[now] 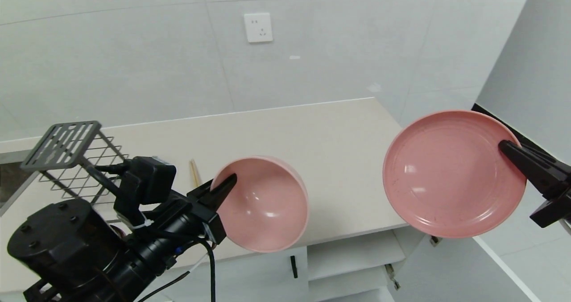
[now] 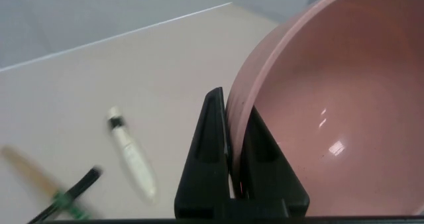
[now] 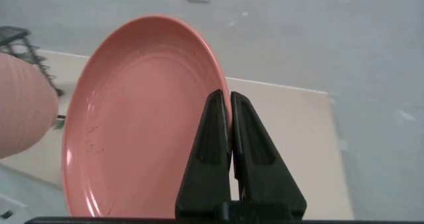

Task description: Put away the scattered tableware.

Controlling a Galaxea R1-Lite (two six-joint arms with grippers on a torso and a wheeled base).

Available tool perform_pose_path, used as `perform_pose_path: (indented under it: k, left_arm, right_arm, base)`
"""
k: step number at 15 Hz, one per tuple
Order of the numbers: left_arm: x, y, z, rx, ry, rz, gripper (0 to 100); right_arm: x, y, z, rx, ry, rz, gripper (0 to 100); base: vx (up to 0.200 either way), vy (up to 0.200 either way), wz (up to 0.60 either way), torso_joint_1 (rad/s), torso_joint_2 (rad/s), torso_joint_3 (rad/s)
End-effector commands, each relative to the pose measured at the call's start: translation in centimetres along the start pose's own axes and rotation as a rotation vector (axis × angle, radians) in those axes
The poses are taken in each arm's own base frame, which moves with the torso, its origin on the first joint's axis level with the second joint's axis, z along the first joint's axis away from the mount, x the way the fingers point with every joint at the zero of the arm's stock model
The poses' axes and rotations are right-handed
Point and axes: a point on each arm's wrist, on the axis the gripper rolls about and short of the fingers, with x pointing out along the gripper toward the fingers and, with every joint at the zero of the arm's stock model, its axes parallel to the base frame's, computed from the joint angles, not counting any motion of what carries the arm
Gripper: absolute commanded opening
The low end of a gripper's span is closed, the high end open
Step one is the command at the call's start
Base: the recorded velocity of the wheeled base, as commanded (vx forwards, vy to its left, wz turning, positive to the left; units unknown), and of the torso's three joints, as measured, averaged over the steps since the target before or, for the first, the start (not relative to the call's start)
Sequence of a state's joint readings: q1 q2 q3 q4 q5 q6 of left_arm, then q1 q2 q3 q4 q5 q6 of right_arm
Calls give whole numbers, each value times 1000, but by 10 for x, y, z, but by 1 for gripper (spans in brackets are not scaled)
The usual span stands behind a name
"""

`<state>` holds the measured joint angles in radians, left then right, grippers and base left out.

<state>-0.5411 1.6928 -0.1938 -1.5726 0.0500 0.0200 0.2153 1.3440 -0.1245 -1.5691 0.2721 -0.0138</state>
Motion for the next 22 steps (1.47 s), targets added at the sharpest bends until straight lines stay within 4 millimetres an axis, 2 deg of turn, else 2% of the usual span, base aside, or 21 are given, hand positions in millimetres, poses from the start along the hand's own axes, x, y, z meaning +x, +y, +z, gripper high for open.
perform_pose_path:
  k: [1, 13, 17, 22]
  left_arm:
    - [1, 0, -2, 0, 9, 2, 0]
    - [1, -1, -2, 2, 9, -6, 0]
    - [-5, -32, -7, 88, 32, -145, 0]
    - [-4, -50, -18, 106, 71, -222, 0]
  right_arm:
    - [0, 0, 0, 0, 0, 2, 0]
    - [1, 0, 1, -7, -6, 3, 0]
    - [-2, 1, -9, -37, 47, 5, 0]
    - [-8, 4, -20, -36, 106, 22, 0]
  base:
    - [0, 0, 0, 0, 0, 0]
    - [0, 0, 0, 0, 0, 0]
    - [0, 0, 0, -102, 193, 101]
    - [0, 0, 0, -135, 277, 135]
